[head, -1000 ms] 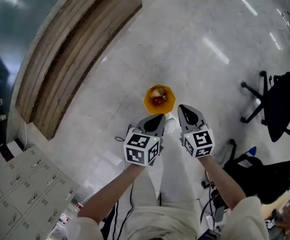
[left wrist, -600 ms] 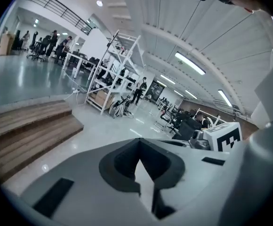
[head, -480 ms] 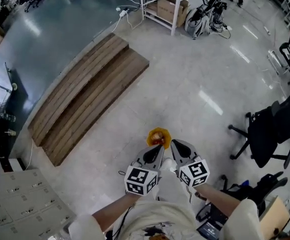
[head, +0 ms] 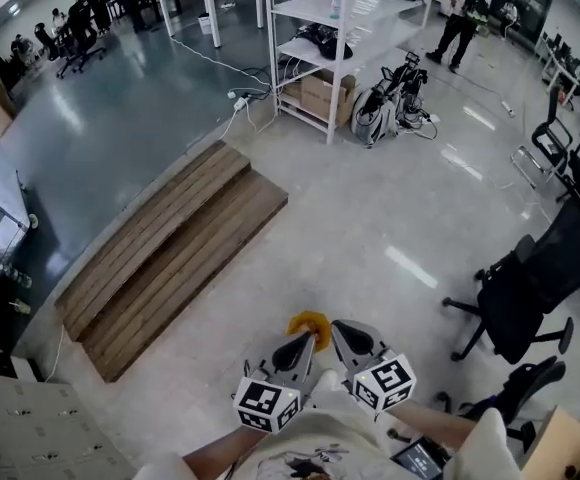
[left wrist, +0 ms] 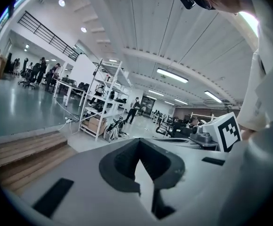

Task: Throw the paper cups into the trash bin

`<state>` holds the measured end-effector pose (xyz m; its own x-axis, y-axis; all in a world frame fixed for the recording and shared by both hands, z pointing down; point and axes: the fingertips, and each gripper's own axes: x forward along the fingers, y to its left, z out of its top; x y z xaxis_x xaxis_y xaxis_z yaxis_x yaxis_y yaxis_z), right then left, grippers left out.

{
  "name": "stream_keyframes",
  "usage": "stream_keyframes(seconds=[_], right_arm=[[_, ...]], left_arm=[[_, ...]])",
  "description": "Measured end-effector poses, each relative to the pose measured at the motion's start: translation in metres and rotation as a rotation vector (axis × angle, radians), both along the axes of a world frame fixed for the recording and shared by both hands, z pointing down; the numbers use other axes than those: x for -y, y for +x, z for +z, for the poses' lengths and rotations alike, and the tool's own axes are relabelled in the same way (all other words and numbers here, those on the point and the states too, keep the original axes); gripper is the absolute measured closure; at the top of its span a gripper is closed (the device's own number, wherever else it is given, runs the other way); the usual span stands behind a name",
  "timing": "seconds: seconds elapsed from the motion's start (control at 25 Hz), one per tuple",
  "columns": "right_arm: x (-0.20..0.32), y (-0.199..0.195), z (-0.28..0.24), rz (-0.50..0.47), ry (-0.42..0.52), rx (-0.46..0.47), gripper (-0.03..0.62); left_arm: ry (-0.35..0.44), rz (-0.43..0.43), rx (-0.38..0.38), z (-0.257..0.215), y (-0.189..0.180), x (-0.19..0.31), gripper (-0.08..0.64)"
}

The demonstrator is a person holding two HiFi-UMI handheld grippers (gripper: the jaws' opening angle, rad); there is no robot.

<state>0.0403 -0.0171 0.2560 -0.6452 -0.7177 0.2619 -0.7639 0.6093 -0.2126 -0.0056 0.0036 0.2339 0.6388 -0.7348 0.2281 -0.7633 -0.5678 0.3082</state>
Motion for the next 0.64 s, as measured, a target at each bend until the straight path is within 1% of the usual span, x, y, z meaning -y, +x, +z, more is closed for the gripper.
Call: stream_keyframes(seconds=[0.16,0.4,0.64], right_arm=[[-0.013,0.003,-0.002,-0.005,-0.025,-0.008,0.586],[-0.025,0.008,-0.002,0.023,-0.049,0.011,0.586],[-0.042,0.003,-0.007,0.026,-0.056,0.012,0.586]], left_arm=[[-0.001,0.006,-0.010,-0.003,-0.004,-0.009,0.555],[-0.023,0.029,-0.024,0.001,-0.007,-0.018,0.555],[-0.034,0.016,-0.028,0.001,-0.012,-0.037,0.555]])
